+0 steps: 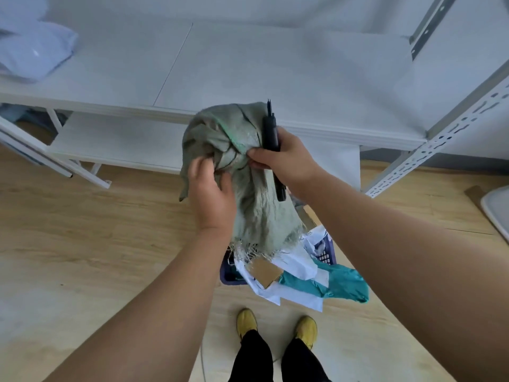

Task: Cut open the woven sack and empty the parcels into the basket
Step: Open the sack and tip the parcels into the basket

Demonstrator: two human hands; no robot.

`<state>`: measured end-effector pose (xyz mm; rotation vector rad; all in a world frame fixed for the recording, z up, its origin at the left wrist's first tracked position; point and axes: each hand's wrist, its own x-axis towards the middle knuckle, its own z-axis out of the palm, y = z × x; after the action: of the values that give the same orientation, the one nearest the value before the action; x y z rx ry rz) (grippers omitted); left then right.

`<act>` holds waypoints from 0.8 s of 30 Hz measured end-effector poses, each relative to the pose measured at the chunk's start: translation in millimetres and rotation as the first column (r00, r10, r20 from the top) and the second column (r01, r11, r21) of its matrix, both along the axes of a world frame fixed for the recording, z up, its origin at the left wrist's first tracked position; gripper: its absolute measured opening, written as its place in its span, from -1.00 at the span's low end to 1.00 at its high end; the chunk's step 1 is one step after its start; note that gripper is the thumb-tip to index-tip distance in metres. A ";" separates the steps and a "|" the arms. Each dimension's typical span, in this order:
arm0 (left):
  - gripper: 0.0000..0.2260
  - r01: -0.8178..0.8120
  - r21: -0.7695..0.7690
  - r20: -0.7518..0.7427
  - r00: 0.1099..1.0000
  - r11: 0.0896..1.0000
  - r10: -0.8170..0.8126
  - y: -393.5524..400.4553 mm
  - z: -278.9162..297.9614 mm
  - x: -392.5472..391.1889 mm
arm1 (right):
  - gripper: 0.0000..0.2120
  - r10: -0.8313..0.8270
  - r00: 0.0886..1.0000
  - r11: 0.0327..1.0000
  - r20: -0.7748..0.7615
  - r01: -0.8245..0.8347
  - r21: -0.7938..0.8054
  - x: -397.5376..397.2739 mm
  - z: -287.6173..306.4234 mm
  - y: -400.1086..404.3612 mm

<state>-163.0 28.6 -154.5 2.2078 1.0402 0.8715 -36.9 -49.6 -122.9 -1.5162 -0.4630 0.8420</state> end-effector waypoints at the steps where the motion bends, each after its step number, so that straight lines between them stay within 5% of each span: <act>1: -0.81 0.016 -0.020 -0.024 1.000 1.000 -0.016 0.3 -0.6 0.9 | -0.81 0.001 1.000 1.000 0.004 -0.001 -0.003 -0.3 -0.5 -0.1; 3: -0.81 0.056 -0.086 -0.106 0.992 0.995 -0.065 -0.5 -2.0 -0.6 | -0.81 -0.022 1.000 0.995 0.005 0.022 -0.098 -3.5 -2.7 -4.2; 8: -0.82 0.023 -0.045 0.060 0.998 0.999 -0.020 -3.9 -0.9 -5.4 | -0.89 -0.013 0.999 1.000 0.036 0.014 -0.002 -0.5 2.9 -1.1; 11: -0.75 0.156 -0.267 0.002 0.987 0.951 -0.161 -1.1 -5.1 -3.8 | -0.81 -0.056 0.991 0.987 0.124 0.073 -0.140 3.2 -0.2 -5.6; 14: -0.51 0.145 -0.385 0.068 0.989 0.912 -0.129 -5.9 -4.5 -8.3 | -0.82 -0.069 0.988 0.995 0.137 0.079 -0.068 8.1 9.9 -5.3; 20: -0.47 0.015 -0.419 -0.254 0.958 0.908 -0.133 -17.1 -20.7 -21.1 | -0.85 0.132 0.988 0.991 0.077 -0.130 -0.032 16.1 31.5 -4.5; 24: -0.54 0.161 -0.651 -0.047 0.967 0.742 -0.252 -28.3 -15.0 -0.2 | -0.87 0.203 0.978 0.979 -0.049 -0.204 -0.012 8.6 30.1 -1.1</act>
<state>-163.2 0.3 -169.5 1.7440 0.9430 0.2015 -28.3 -50.7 -92.9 -1.4774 -0.5843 1.0413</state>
